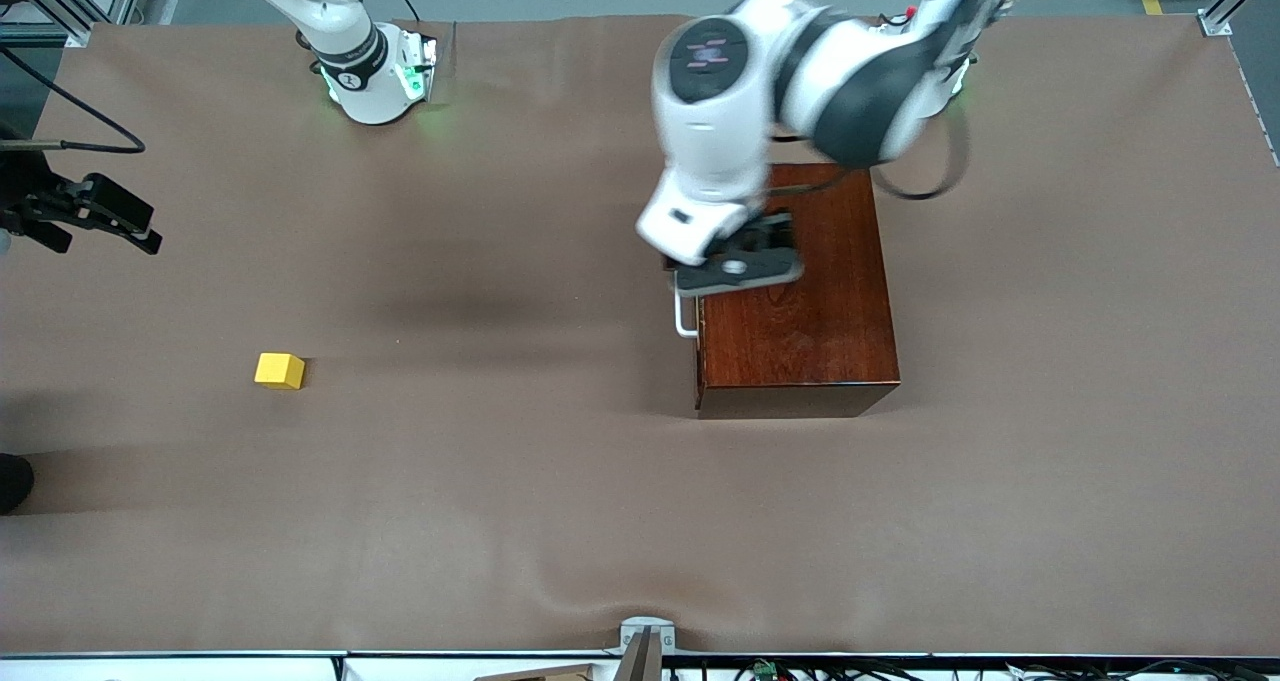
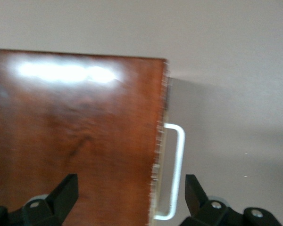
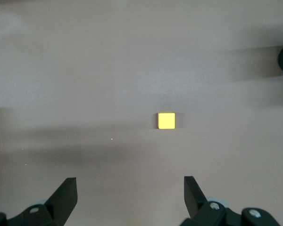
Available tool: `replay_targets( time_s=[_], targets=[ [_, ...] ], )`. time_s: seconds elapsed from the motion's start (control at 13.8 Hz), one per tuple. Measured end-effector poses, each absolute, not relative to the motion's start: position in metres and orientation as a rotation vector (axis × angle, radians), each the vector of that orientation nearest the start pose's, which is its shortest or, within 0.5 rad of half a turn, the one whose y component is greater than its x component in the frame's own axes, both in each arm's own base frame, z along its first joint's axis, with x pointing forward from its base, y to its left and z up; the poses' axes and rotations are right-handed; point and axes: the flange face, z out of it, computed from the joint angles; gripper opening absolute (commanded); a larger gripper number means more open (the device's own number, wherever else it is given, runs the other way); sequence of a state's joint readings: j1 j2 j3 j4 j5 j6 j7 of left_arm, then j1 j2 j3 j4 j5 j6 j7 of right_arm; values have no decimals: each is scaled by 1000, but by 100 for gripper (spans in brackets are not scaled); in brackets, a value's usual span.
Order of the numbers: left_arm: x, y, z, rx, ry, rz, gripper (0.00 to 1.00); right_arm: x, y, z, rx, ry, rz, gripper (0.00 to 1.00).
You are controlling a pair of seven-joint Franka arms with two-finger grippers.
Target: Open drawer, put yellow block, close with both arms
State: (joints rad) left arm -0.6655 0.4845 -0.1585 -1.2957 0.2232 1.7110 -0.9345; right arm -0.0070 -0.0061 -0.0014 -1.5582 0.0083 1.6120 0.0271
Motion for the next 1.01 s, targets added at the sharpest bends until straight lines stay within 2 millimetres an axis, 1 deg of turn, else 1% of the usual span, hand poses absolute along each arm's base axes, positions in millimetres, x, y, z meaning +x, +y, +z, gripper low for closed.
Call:
replay_targets(
  time_s=[0.07,0.14,0.36,0.65,0.8,1.01],
  targets=[
    [493,-496,456,-2998,-127,-123,100,557,-4,638,-3131,53,-93,100],
    [486,-510,448,-3006,-115,-139,100,557,-4,637,-3131,42,-93,100],
    [474,-538,428,-3006,-73,-226,100,557,-4,637,-3132,5,-93,100],
    [461,-575,383,-2967,-4,-353,100,558,-4,637,-3133,-1,-92,100],
    [458,-582,368,-2957,16,-359,100,558,-4,636,-3133,-2,-89,100],
    [457,-581,352,-2925,54,-320,100,558,-4,635,-3133,-2,-86,100]
  ],
)
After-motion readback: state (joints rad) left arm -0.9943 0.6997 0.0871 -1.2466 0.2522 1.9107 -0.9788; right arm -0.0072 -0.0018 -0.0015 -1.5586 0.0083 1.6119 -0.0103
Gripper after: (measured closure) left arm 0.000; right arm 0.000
